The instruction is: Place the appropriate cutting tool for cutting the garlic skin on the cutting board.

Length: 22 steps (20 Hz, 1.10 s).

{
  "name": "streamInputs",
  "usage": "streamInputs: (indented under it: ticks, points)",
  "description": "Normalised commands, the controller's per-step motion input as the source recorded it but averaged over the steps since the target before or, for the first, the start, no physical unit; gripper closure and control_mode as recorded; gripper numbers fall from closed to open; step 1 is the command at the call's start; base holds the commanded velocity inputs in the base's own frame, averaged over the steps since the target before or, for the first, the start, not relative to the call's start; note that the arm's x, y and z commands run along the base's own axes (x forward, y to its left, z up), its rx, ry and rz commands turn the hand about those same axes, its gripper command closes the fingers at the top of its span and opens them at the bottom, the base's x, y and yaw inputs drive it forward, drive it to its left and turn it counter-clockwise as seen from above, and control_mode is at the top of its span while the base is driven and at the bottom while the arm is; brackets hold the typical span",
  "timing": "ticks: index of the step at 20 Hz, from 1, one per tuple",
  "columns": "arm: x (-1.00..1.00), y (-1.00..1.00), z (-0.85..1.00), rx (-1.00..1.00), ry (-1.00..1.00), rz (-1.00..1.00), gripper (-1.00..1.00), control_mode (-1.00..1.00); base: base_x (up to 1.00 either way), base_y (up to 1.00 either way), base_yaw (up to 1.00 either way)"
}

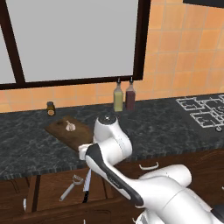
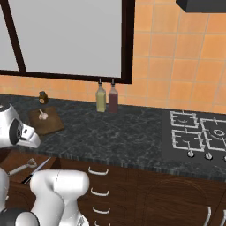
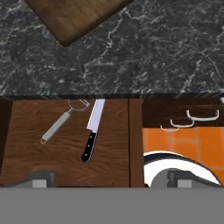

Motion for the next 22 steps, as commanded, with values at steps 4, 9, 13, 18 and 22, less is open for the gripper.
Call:
streamInputs:
  ticks: [4, 9, 13, 18, 22]
  points:
    - [0.03, 0.33, -0.89, 0.00, -0.01, -0.07, -1.00, -1.00, 0.00, 0.00, 0.00]
    - [-0.01, 0.18, -0.60, 0.00, -0.02, 0.00, -1.00, -1.00, 0.00, 0.00, 0.00]
    - [0.06, 0.00, -0.54, 0.00, -0.06, 0.00, -1.00, -1.00, 0.00, 0.00, 0.00]
    - [0.03, 0.00, -0.44, 0.02, -0.04, -0.01, -1.00, -1.00, 0.00, 0.00, 0.00]
    - [-0.12, 0.14, -0.24, 0.01, 0.00, 0.00, -1.00, -1.00, 0.00, 0.00, 0.00]
